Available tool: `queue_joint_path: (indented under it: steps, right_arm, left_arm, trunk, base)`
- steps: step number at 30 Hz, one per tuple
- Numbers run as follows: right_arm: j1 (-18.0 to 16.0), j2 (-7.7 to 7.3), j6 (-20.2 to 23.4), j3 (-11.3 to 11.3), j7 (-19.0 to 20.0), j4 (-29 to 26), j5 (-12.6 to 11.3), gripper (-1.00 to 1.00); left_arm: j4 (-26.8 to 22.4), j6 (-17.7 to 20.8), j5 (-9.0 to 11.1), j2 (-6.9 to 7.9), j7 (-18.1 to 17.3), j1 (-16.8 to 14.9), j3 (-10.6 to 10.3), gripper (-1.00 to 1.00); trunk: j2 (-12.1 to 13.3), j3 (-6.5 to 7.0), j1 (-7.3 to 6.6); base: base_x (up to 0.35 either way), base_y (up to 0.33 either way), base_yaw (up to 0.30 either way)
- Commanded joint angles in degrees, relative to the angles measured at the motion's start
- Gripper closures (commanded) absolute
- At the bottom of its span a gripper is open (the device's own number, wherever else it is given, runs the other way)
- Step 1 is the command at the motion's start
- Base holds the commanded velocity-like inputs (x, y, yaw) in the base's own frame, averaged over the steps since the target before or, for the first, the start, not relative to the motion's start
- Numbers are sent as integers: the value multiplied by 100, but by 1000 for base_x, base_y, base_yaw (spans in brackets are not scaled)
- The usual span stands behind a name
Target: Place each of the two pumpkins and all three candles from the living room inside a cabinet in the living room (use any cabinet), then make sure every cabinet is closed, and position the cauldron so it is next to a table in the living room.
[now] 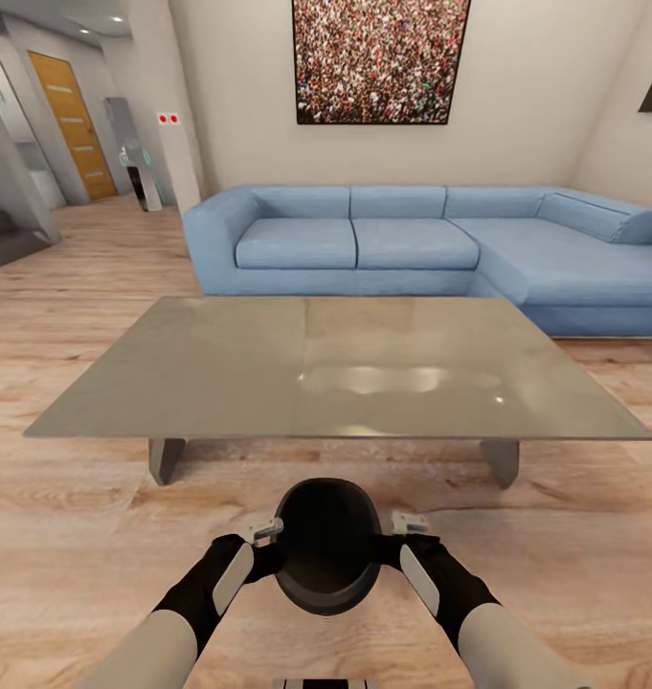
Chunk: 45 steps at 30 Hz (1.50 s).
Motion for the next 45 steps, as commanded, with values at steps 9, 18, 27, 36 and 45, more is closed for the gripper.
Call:
queue_joint_path:
  steps: [9, 18, 27, 36, 45]
  right_arm:
    - [-5, 0, -4, -21, 16, -138, -23, 100]
    - [-5, 0, -5, -21, 16, -137, -23, 100]
    - [-4, 0, -4, -21, 16, -137, -23, 100]
    - [-4, 0, -5, -21, 16, -137, -23, 100]
    - [-4, 0, -9, -21, 16, -137, -23, 100]
  left_arm:
    - [3, 5, -29, 1, 13, 1, -2, 100]
    - [3, 4, -29, 1, 8, 1, -2, 100]
    - [3, 4, -29, 1, 7, 1, 0, 100]
    - [3, 4, -29, 1, 13, 1, -2, 100]
    - [3, 4, -29, 1, 11, 1, 0, 100]
  trunk:
    - [-1, 0, -1]
    - [-3, -44, 5]
    - [-11, -149, 20]
    - [-11, -126, 20]
    - [-11, -125, 20]
  base:
    - [206, 0, 0]
    - [11, 0, 0]
    - [0, 0, -65]
    - [82, 0, -68]
    - [75, 0, -1]
